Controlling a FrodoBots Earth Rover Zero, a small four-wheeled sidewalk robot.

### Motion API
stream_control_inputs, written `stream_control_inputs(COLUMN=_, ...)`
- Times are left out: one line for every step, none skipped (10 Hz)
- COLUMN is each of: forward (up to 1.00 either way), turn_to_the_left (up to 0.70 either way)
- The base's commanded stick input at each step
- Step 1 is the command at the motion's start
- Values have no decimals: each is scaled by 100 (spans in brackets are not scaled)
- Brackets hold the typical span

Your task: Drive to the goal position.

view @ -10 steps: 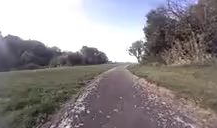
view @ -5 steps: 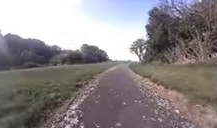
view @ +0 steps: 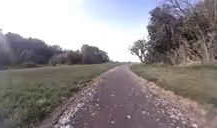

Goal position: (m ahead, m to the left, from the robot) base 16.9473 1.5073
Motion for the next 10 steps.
stream_control_inputs(forward=70, turn_to_the_left=-11)
stream_control_inputs(forward=70, turn_to_the_left=-32)
stream_control_inputs(forward=70, turn_to_the_left=-32)
stream_control_inputs(forward=70, turn_to_the_left=-32)
stream_control_inputs(forward=70, turn_to_the_left=-31)
stream_control_inputs(forward=70, turn_to_the_left=-32)
stream_control_inputs(forward=70, turn_to_the_left=-17)
stream_control_inputs(forward=70, turn_to_the_left=-4)
stream_control_inputs(forward=70, turn_to_the_left=-1)
stream_control_inputs(forward=70, turn_to_the_left=0)
